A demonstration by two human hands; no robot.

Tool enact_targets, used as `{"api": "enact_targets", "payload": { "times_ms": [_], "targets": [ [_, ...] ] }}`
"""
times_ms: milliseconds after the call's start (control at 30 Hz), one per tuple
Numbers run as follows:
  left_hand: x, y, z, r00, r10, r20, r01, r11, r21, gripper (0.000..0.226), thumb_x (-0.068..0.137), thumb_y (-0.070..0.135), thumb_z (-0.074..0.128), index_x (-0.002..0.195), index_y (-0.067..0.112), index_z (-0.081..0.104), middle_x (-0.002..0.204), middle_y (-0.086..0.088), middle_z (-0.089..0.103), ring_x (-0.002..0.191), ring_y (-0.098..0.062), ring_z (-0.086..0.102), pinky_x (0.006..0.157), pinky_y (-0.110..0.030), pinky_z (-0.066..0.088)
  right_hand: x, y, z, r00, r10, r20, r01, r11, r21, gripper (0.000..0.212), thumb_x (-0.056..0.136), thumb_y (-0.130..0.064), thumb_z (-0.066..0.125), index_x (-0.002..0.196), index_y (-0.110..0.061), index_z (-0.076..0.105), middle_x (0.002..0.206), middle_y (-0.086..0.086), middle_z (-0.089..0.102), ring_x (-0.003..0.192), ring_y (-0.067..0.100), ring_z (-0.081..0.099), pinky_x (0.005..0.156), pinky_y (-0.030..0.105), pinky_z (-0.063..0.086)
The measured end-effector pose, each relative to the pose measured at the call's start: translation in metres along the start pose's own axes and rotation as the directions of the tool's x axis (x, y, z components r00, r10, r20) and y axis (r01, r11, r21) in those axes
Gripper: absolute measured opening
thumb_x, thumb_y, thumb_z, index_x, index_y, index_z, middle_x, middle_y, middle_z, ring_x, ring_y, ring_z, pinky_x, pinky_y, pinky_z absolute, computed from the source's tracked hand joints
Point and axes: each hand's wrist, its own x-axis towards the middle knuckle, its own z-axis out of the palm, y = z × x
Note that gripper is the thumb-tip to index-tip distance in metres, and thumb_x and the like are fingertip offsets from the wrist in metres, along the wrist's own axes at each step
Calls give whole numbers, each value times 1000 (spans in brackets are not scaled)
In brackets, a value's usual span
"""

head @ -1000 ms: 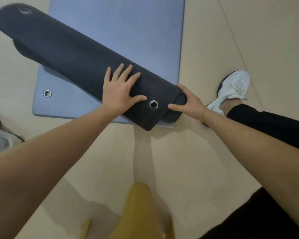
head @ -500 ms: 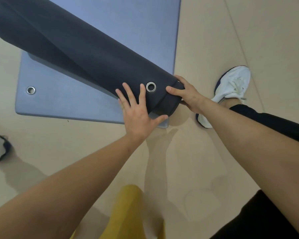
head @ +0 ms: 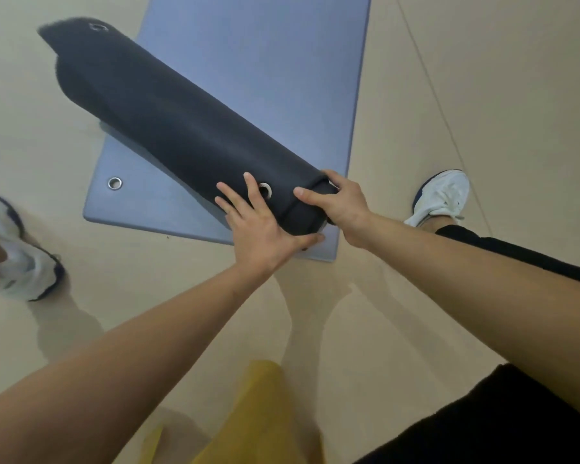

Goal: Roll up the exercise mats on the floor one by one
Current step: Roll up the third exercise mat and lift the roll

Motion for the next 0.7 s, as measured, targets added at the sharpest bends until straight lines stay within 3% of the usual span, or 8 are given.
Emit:
{"api": "enact_targets", "payload": {
  "times_ms": [100, 167, 267, 333, 400, 500, 600, 700],
  "targets": [
    [-6, -15, -49, 1000, 7, 29, -6, 1000, -12, 169, 38, 89, 79, 162, 22, -13, 169, -24, -16, 157, -46, -3, 124, -59, 26, -23, -32, 12, 994, 2, 110, -1, 1000, -13, 67, 57, -50, 94, 119, -36, 72, 111, -2, 77, 109, 21, 72, 88, 39, 61],
    [-11, -26, -80, 999, 24, 30, -23, 998, -53, 168, 40, 83, 84, 163, 19, -11, 172, -19, -10, 159, -38, 2, 124, -55, 29, -39, -53, 19, 981, -13, 195, 28, 997, -74, 78, 65, -44, 94, 136, -34, 64, 119, 2, 73, 113, 19, 69, 87, 30, 57],
    [-18, -43, -136, 998, 64, 1, -63, 988, -143, 162, 46, 72, 92, 165, 18, -4, 174, -11, 4, 161, -23, 6, 127, -47, 25, -66, -86, 40, 966, -98, 237, 139, 977, -163, 88, 79, -30, 90, 154, -27, 45, 123, -1, 64, 107, 7, 64, 83, 16, 50],
    [-18, -53, -172, 995, 95, -13, -96, 982, -160, 155, 50, 68, 93, 166, 18, 3, 172, -7, 19, 160, -21, 11, 128, -44, 23, -76, -99, 54, 966, -128, 225, 166, 973, -157, 99, 80, -28, 89, 160, -19, 32, 129, 2, 61, 114, 16, 60, 91, 23, 47],
    [-15, -63, -204, 991, 126, -44, -132, 974, -182, 145, 51, 65, 92, 165, 19, 16, 161, -4, 42, 153, -22, 32, 124, -42, 32, -82, -110, 71, 963, -158, 218, 192, 971, -143, 90, 81, -26, 89, 156, -14, 41, 129, 4, 64, 115, 19, 61, 100, 33, 48],
    [-10, -77, -242, 985, 126, -120, -150, 964, -220, 123, 50, 66, 90, 156, 28, 42, 132, 7, 65, 124, -15, 61, 111, -37, 49, -86, -121, 98, 941, -248, 229, 279, 953, -114, 50, 87, -17, 83, 133, -21, 67, 108, -3, 69, 95, 13, 65, 101, 41, 55],
    [-5, -98, -264, 977, 96, -189, -161, 916, -368, 110, 49, 64, 88, 149, 30, 55, 125, 13, 70, 117, -8, 66, 106, -40, 54, -84, -121, 124, 921, -268, 284, 279, 960, 2, 57, 89, -20, 82, 140, -31, 61, 118, -17, 64, 119, 15, 60, 97, 39, 48],
    [-3, -109, -273, 981, 81, -174, -159, 852, -499, 107, 54, 54, 88, 152, 33, 51, 133, 13, 67, 124, -5, 62, 110, -35, 51, -78, -119, 154, 901, -256, 351, 230, 967, 113, 67, 91, -26, 80, 146, -47, 49, 141, -9, 58, 139, 20, 48, 93, 48, 51]
  ]
}}
